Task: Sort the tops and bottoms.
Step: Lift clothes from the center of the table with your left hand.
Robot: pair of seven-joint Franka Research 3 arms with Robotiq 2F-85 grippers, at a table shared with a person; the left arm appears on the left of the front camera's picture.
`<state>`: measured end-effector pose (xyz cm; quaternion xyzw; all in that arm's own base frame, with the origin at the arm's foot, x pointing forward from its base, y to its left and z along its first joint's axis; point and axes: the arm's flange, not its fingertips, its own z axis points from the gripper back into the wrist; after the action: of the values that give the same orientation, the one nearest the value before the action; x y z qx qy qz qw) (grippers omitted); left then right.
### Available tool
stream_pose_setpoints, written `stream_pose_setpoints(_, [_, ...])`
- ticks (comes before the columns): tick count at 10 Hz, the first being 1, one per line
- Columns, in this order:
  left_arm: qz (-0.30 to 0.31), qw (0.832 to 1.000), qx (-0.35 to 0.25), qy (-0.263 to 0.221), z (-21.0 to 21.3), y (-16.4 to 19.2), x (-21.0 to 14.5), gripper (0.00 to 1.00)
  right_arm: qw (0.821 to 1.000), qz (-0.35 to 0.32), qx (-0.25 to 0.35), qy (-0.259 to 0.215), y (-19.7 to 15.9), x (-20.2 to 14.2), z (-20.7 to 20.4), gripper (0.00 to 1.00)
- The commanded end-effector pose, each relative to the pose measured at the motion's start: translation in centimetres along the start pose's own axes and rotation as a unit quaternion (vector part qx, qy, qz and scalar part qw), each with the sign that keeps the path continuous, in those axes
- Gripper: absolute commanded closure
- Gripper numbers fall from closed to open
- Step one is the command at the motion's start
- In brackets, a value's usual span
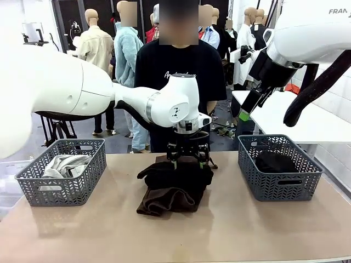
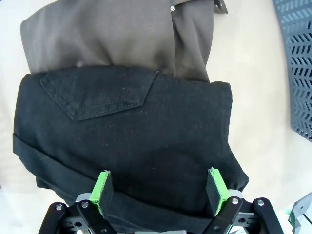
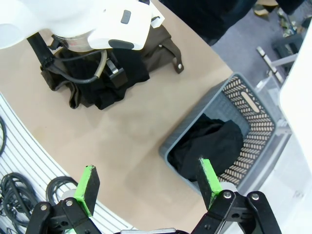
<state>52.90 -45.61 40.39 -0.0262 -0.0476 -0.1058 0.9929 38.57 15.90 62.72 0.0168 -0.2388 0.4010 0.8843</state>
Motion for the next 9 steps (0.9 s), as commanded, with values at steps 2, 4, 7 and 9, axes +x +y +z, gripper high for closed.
stream_pose_setpoints(2, [0.021,0.999,-0.006,0.023,0.27,-0.16,0.48,0.17,1.0,-0.001,0.001,0.002,-0.07,-0.12,-0.09,0.0])
stream_pose_setpoints(4, [0.031,0.999,-0.005,0.04,0.14,-0.12,0.68,0.56,1.0,-0.001,0.001,0.002,-0.07,-0.12,-0.09,0.0])
stream_pose_setpoints(7, [0.051,0.997,0.001,0.065,-0.31,0.17,0.64,1.0,1.0,-0.001,0.001,0.002,-0.07,-0.12,-0.09,0.0])
stream_pose_setpoints(9, [0.059,0.996,0.002,0.071,-0.51,0.65,0.58,1.0,1.0,-0.001,0.001,0.002,-0.07,-0.12,-0.09,0.0])
